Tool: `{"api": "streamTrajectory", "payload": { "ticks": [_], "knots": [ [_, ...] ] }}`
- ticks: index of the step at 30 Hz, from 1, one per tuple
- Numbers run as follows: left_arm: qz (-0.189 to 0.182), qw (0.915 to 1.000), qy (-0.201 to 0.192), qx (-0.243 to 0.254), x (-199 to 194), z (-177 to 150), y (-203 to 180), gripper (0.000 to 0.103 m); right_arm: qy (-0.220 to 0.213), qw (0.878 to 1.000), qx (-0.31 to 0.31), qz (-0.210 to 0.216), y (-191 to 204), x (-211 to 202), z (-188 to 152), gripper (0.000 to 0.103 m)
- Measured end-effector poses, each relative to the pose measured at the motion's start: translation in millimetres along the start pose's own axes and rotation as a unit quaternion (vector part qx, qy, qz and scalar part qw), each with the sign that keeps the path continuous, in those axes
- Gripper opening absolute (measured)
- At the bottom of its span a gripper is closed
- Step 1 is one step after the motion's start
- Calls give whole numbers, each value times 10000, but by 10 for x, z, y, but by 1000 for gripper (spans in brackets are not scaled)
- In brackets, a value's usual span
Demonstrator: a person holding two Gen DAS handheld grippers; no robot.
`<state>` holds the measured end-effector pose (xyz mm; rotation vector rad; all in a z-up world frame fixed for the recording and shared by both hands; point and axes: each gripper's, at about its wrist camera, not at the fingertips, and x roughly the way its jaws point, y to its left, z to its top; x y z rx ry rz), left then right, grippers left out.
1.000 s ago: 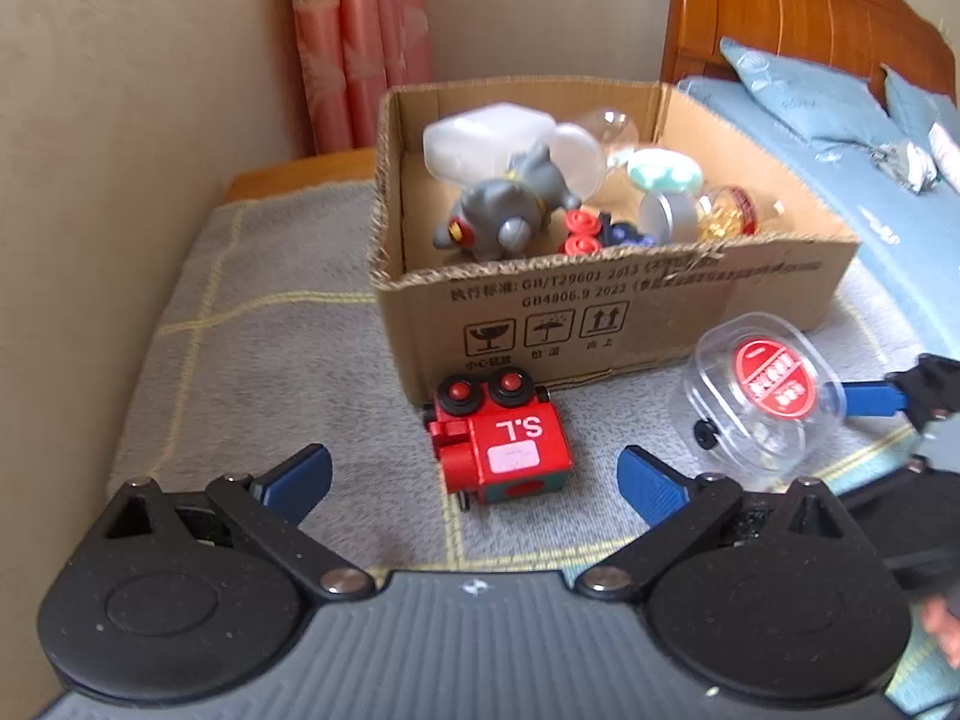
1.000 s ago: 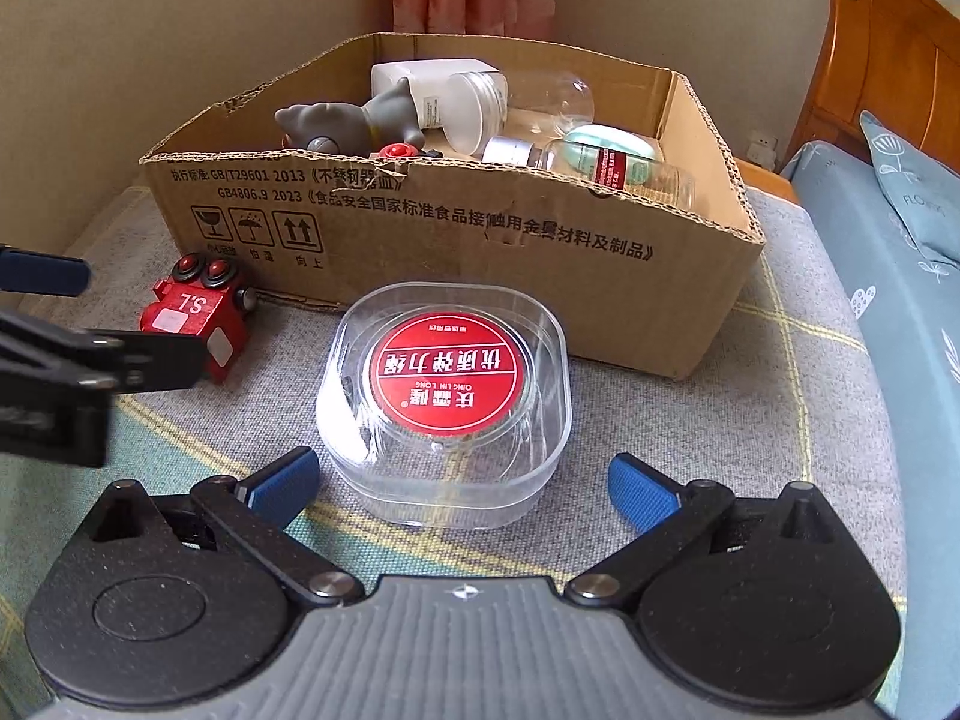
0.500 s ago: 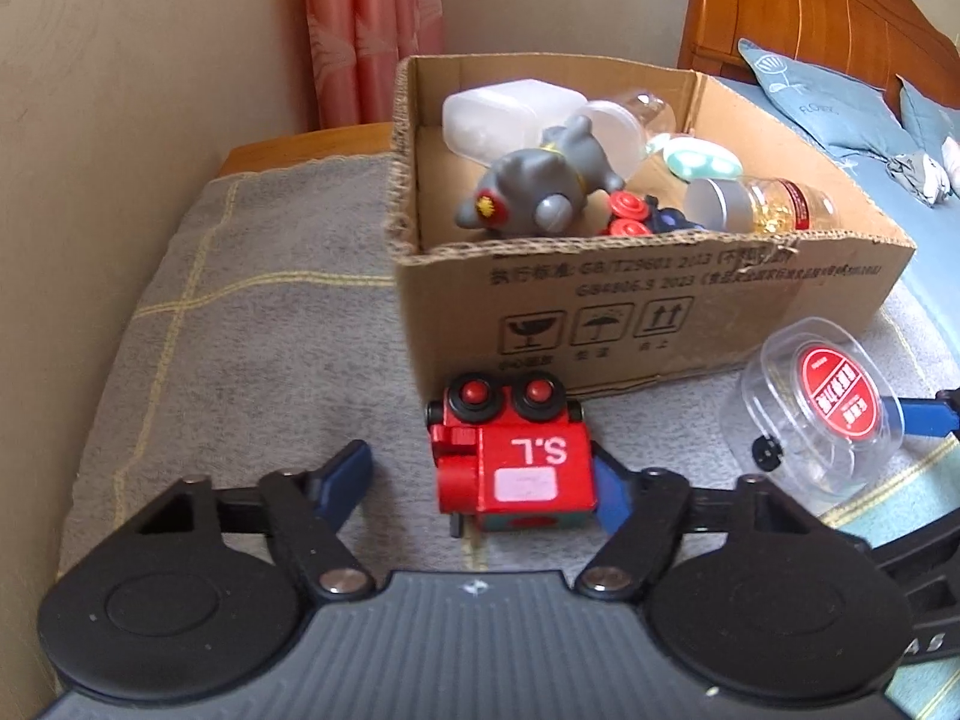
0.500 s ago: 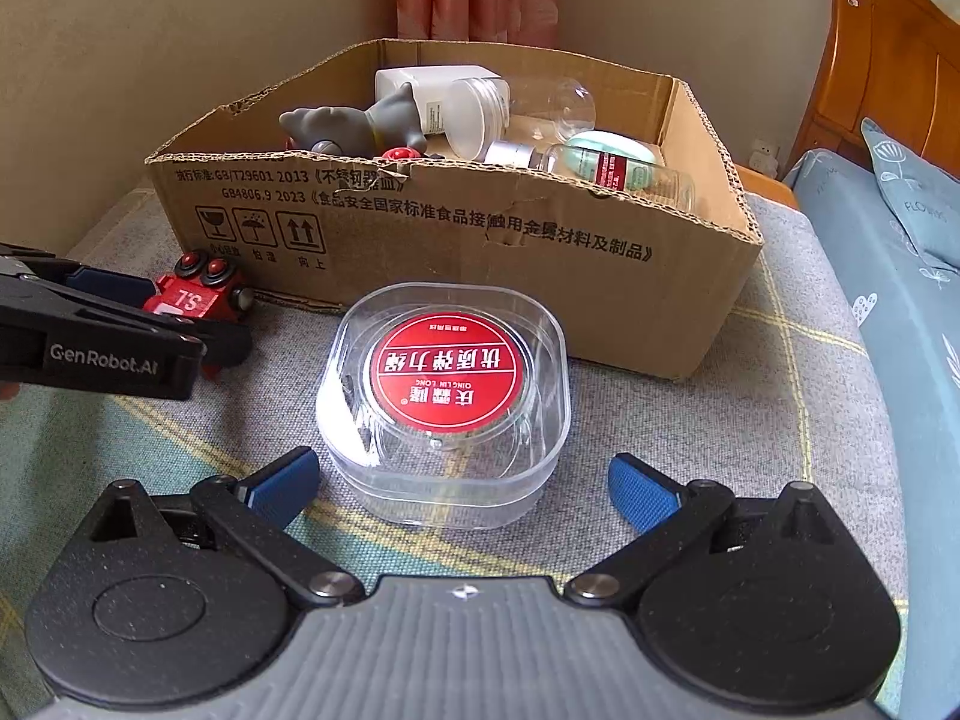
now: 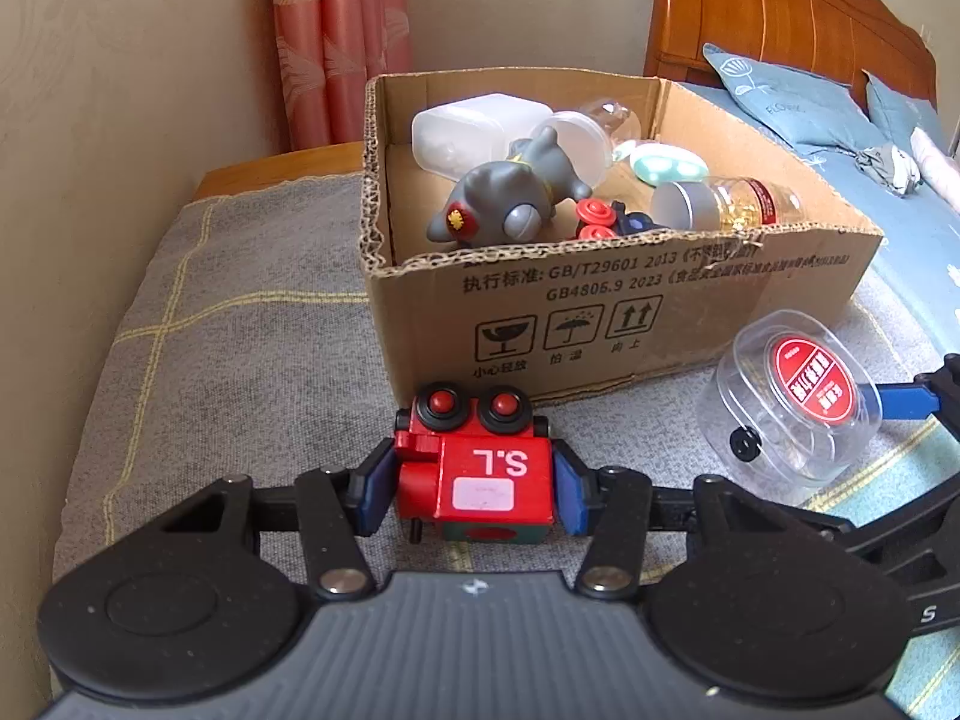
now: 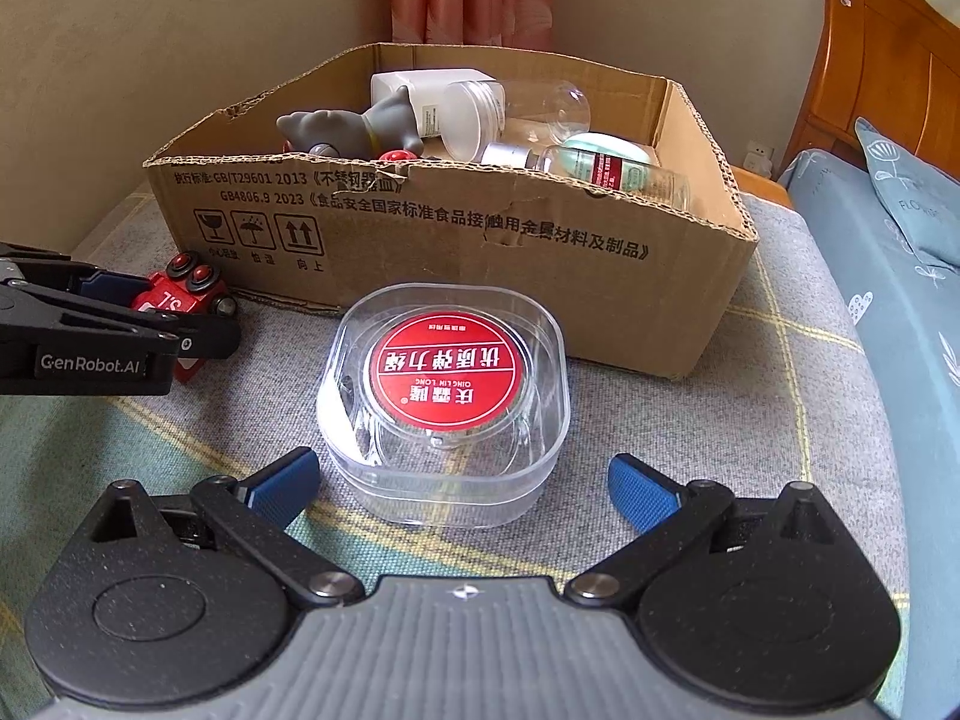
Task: Organize rigid objects
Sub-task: 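Grasp the red toy car with the left gripper while the right gripper grasps the clear container, then carry the toy car into the box and open the left gripper while the right gripper releases the container there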
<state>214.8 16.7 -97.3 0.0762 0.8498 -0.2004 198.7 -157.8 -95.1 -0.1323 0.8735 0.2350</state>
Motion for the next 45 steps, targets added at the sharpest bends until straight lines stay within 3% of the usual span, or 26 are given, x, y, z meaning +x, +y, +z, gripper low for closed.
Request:
{"api": "streamTrajectory", "payload": {
  "ticks": [15,23,28,37,45],
  "knots": [
    [-7,10000,9,84,-6,7,8,52,-47,9999,-138,79,22,-1,166,103],
    [27,10000,52,33,3,22,2,52,21,9997,-223,140,14,-12,230,82],
    [-37,9999,99,90,-60,7,11,51,81,9993,-307,173,13,-50,227,81],
    [-195,9994,164,241,-445,-30,-15,51,99,9974,-494,515,-47,-353,225,81],
    [-328,9973,-345,566,-945,270,-145,51,-237,9941,-867,605,-107,-840,338,81]
  ]
}}
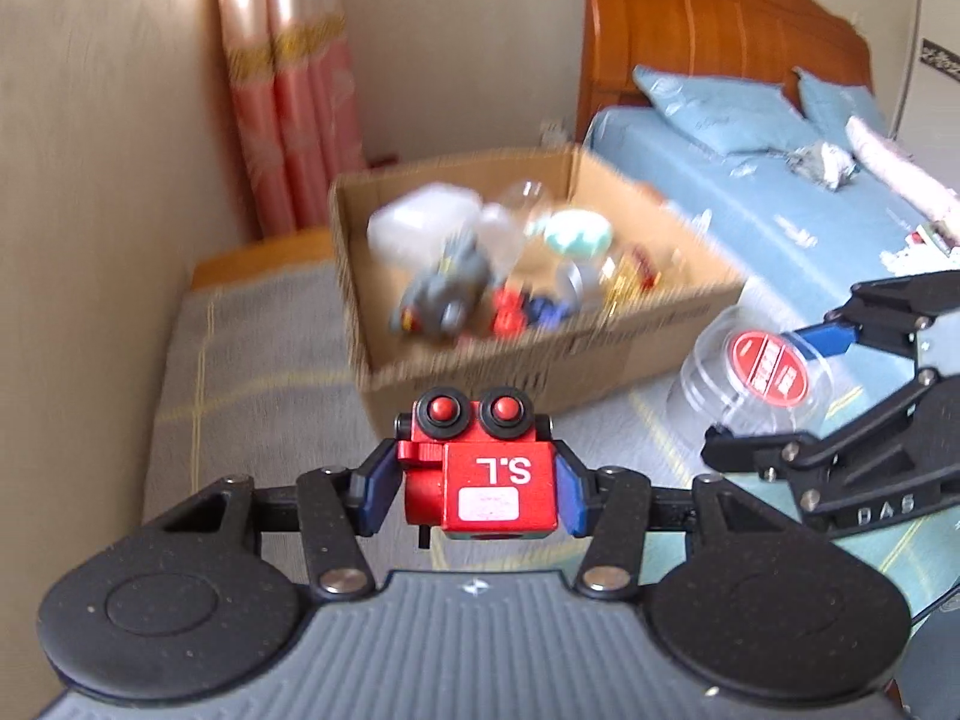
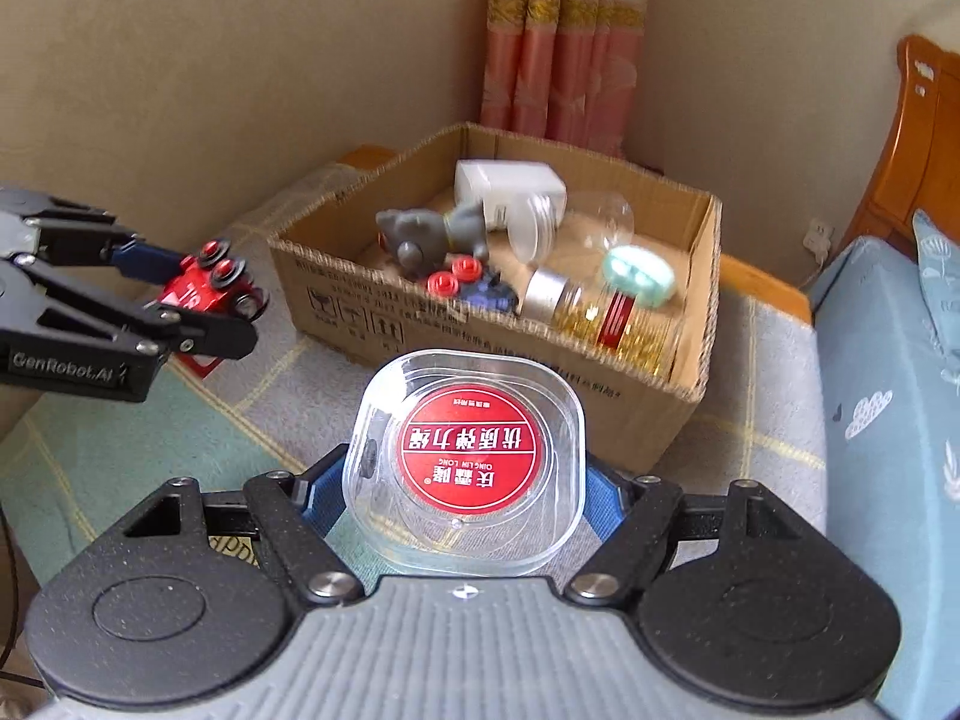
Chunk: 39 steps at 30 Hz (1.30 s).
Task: Organize rigid objects
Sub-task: 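Carry the toy car into the box and open the left gripper while the right gripper releases the container there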
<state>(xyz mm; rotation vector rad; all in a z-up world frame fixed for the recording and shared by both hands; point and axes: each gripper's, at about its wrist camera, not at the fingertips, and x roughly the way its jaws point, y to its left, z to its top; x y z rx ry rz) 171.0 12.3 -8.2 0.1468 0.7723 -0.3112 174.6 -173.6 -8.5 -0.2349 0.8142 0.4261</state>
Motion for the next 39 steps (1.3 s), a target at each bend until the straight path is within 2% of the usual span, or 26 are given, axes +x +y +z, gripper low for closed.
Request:
{"api": "streamTrajectory", "payload": {
  "ticks": [6,9,13,14,15,16,17,29,39],
  "knots": [
    [85,9991,-342,235,18,439,-54,51,-370,9992,-124,-108,-56,-271,175,81],
    [88,9989,-431,187,87,631,-29,51,-484,9985,-125,-204,-97,-322,254,81],
    [308,9983,-491,81,227,718,18,53,-574,9980,-54,-275,-161,-372,300,81],
    [350,9980,-515,41,251,703,34,63,-584,9979,-36,-281,-175,-374,313,81],
    [370,9980,-509,11,279,688,54,85,-586,9979,-21,-285,-187,-366,324,81],
    [393,9979,-511,-31,288,666,71,93,-582,9979,-12,-289,-196,-360,333,81],
    [408,9976,-558,-71,283,630,82,95,-579,9979,-12,-294,-204,-355,341,81],
    [301,9958,-720,-476,74,258,181,101,-507,9978,87,-416,-343,-258,529,81],
    [609,9927,-930,-474,-93,-21,83,101,-244,9982,276,-468,-582,64,947,81]
  ]
}}
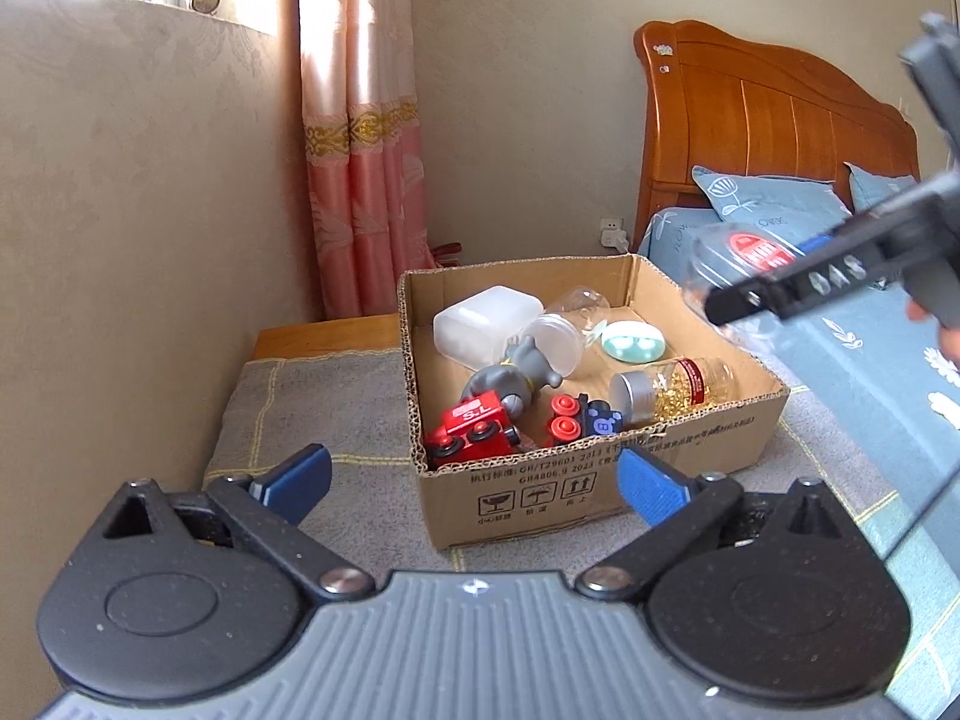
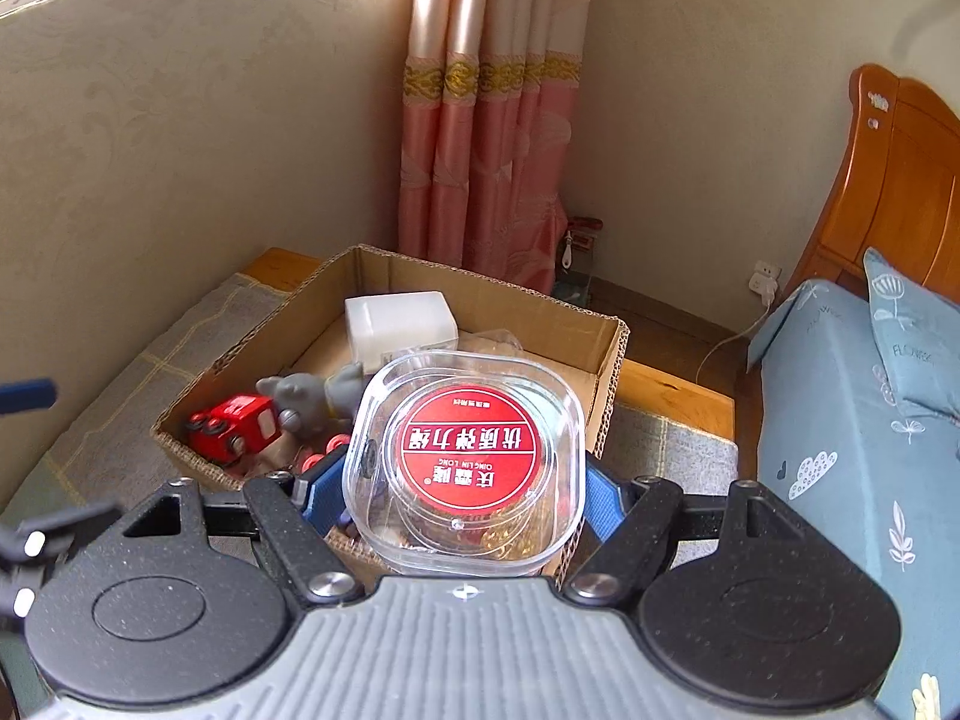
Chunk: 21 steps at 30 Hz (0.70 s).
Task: Organize rigid objects
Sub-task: 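Carry the toy car into the box and open the left gripper while the right gripper releases the container there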
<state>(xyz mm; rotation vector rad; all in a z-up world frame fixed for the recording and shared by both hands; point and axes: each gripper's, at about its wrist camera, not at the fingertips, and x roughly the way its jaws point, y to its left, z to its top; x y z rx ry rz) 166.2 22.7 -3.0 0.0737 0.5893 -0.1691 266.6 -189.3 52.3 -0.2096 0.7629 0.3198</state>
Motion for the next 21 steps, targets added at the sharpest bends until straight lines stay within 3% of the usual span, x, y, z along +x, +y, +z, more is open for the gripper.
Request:
{"api": "streamTrajectory", "payload": {
  "ticks": [7,14,18,21],
  "knots": [
    [150,9996,-224,120,-145,-84,-20,102,338,9992,233,-7,-106,445,279,81],
    [141,9995,-288,46,-208,-110,-9,102,784,9957,480,-87,-129,815,337,81],
    [172,9994,-293,55,-215,-102,-6,102,692,9963,497,-95,-123,799,315,94],
    [206,9993,-296,30,-213,-103,3,102,611,9970,460,-125,-110,732,318,98]
  ]
}}
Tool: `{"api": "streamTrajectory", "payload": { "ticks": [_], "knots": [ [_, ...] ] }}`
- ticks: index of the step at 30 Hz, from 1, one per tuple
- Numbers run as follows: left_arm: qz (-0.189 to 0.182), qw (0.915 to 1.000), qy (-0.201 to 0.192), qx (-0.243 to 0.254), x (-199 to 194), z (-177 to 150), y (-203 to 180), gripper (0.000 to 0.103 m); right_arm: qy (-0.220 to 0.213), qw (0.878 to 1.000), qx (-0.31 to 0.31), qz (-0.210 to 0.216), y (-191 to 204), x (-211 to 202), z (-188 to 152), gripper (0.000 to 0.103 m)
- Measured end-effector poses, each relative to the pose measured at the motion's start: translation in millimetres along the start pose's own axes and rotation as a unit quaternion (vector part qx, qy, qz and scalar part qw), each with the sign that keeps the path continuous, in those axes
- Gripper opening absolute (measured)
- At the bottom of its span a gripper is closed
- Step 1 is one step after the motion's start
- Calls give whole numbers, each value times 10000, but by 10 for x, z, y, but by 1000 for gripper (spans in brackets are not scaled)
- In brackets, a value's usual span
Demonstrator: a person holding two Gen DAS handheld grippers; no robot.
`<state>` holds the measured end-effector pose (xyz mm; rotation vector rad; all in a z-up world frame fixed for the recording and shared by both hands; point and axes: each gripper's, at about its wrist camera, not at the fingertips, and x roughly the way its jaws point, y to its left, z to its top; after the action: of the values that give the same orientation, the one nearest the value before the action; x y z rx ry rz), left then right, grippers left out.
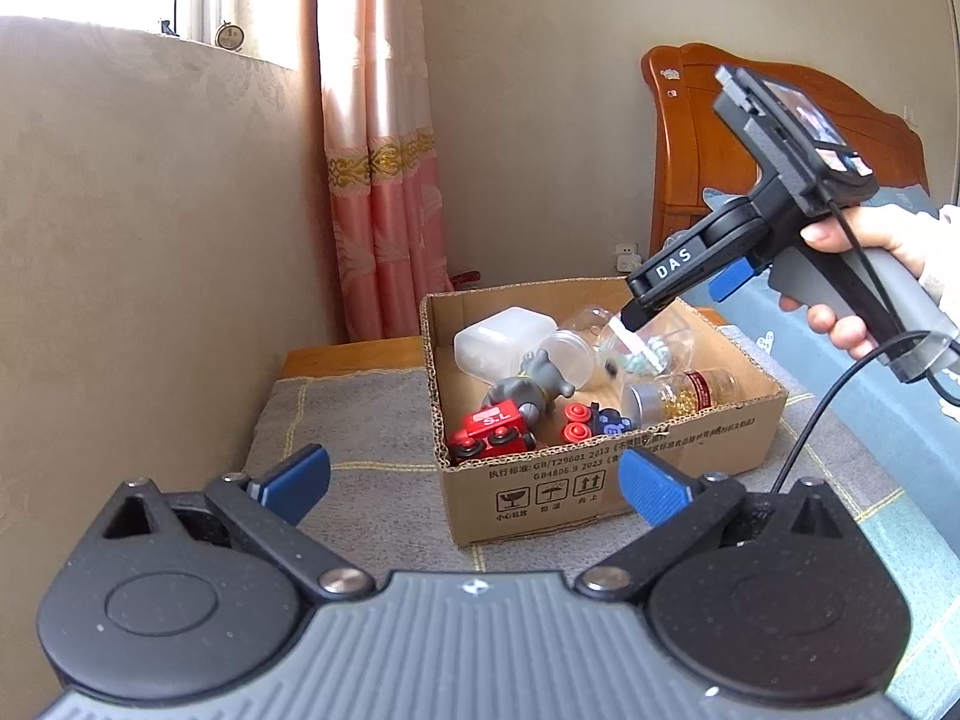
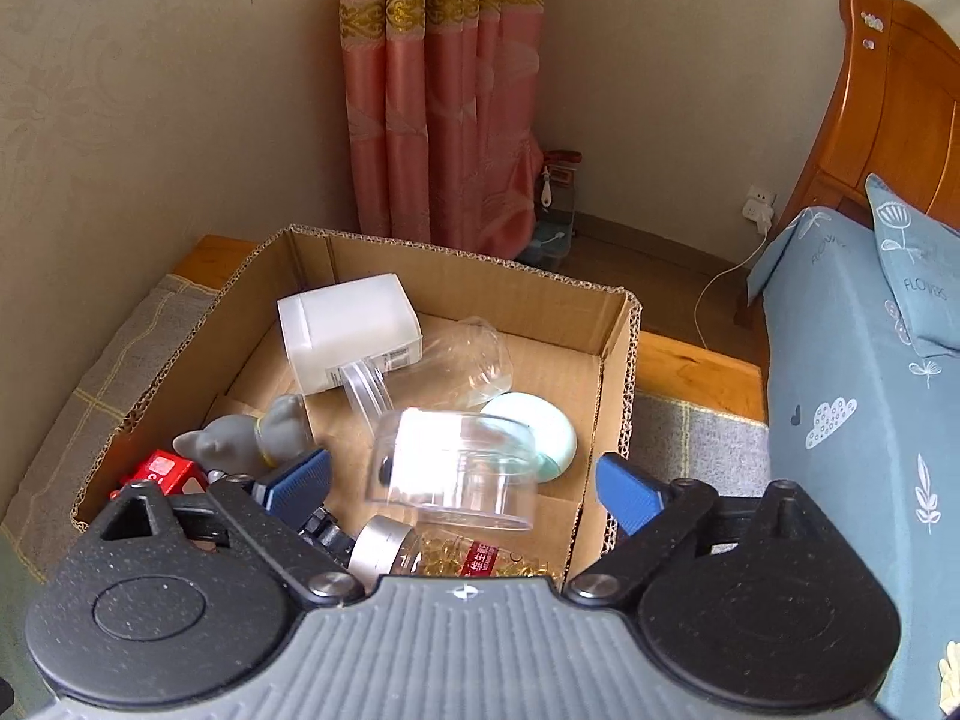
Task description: Organize rigid objects
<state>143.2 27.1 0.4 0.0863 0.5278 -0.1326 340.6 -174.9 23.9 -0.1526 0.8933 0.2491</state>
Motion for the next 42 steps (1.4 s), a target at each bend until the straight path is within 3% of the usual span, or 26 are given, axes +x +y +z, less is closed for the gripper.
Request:
{"api": "streamTrajectory", "payload": {
  "ticks": [12,17,22,31,42],
  "knots": [
    [259,9996,135,-36,-30,74,-27,102,-261,9991,122,-305,39,-495,-196,103],
    [527,9971,513,-218,14,170,-41,102,-566,9966,299,-521,210,-943,-606,103],
    [527,9953,717,-375,27,203,-99,102,-855,9926,229,-836,490,-1252,-1094,103],
    [482,9943,880,-357,-51,203,-215,102,-729,9906,768,-871,492,-1321,-1292,103],
    [517,9943,857,-364,-123,232,-227,102,-752,9911,757,-797,536,-1351,-1308,103]
  ]
}}
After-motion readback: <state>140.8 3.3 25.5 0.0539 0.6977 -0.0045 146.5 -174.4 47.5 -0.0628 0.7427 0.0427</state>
